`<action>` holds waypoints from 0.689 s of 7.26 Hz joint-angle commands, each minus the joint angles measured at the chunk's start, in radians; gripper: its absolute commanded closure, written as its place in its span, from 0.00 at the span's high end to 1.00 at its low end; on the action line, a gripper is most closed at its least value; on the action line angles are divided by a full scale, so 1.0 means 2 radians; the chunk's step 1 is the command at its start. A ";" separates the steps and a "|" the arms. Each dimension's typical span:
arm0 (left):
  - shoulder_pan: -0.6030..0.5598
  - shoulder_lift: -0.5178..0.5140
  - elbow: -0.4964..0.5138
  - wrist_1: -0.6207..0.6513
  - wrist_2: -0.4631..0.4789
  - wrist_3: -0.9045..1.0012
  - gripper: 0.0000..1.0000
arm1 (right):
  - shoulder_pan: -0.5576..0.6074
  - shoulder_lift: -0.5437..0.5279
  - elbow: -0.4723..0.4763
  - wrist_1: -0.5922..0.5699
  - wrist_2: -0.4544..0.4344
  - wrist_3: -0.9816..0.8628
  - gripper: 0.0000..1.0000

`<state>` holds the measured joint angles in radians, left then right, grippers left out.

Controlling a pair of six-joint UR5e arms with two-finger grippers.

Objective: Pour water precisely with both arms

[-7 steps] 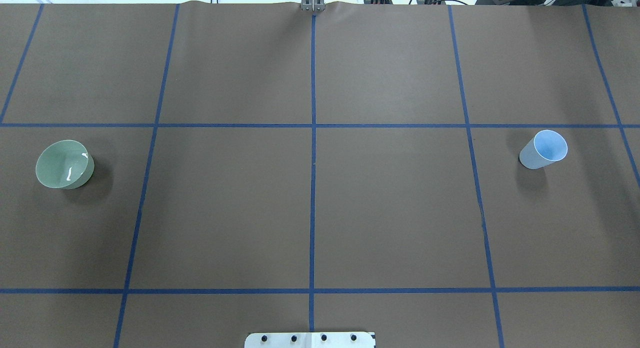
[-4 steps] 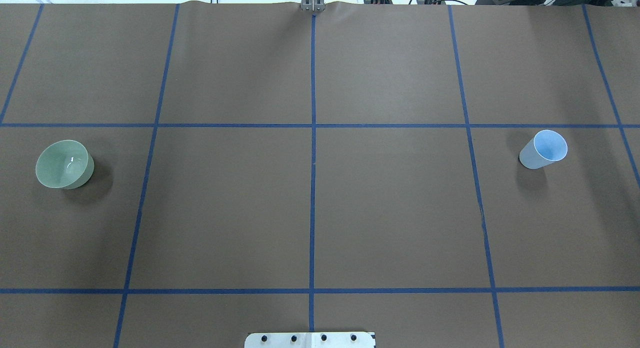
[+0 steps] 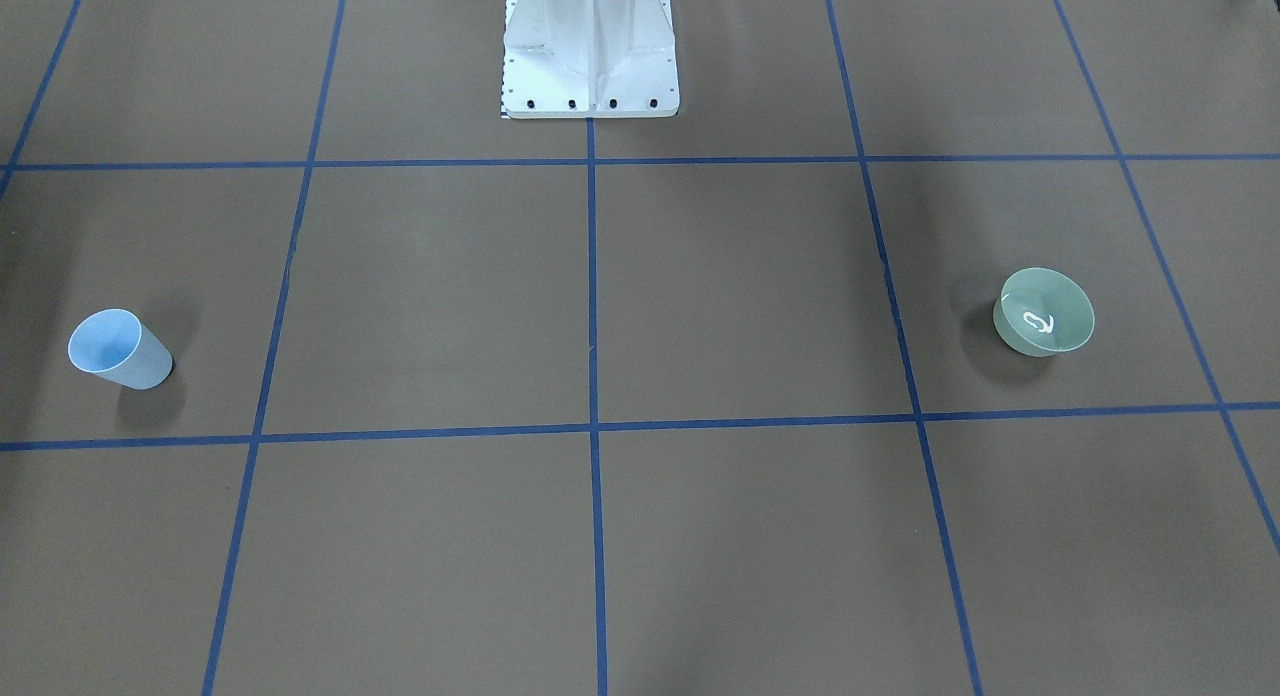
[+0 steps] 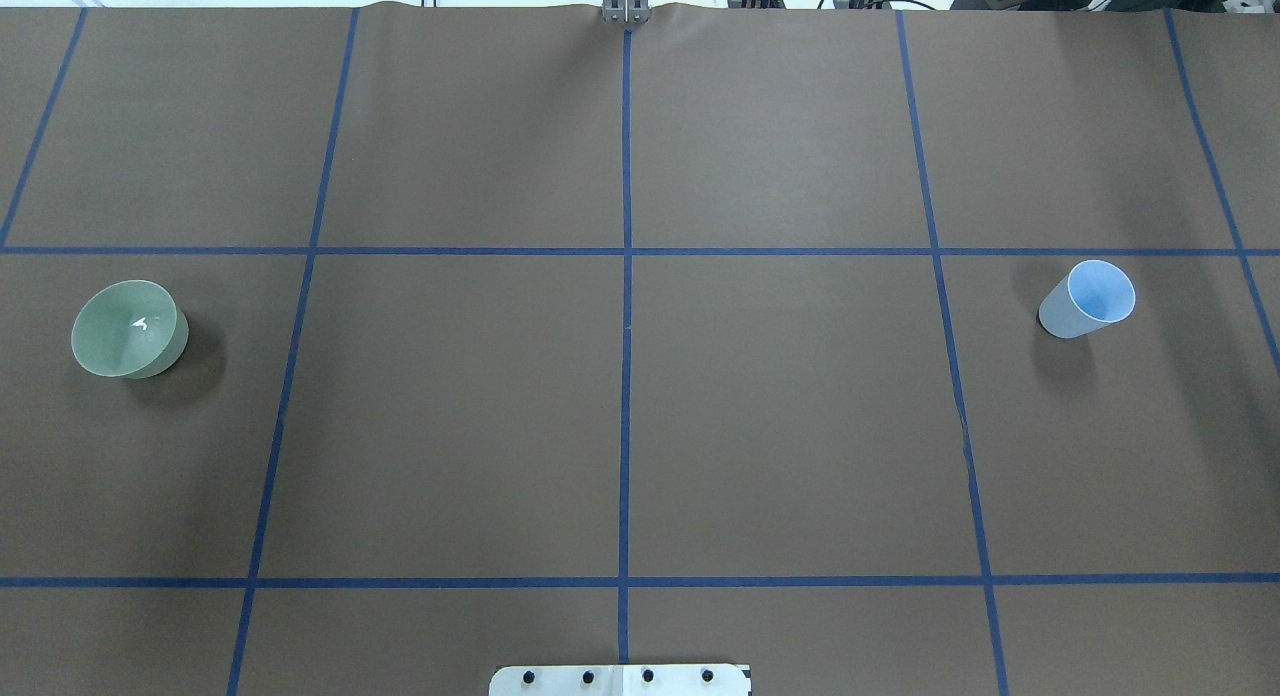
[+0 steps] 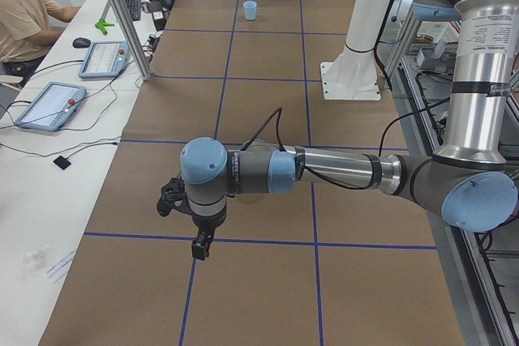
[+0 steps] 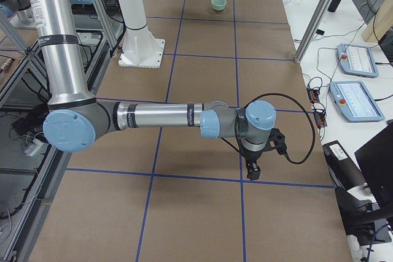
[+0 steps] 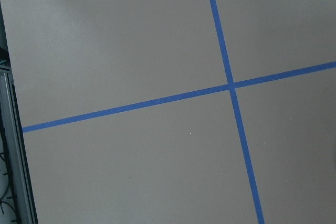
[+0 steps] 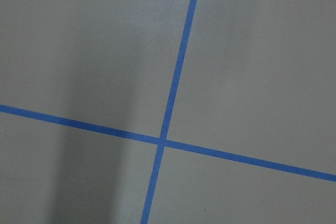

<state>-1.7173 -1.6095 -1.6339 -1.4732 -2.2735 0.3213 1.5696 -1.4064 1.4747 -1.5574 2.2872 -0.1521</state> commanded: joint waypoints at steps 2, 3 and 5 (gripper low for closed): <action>0.000 0.002 0.020 -0.043 0.000 0.000 1.00 | 0.000 0.000 0.000 0.000 0.000 0.000 1.00; 0.000 0.001 0.023 -0.044 0.000 0.001 1.00 | 0.000 -0.002 0.000 0.000 0.000 0.000 1.00; 0.000 0.001 0.022 -0.044 0.000 0.003 1.00 | 0.000 -0.005 0.001 0.000 0.000 0.000 1.00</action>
<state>-1.7168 -1.6068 -1.5917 -1.5601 -2.2733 0.3255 1.5694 -1.4119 1.4761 -1.5570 2.2872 -0.1519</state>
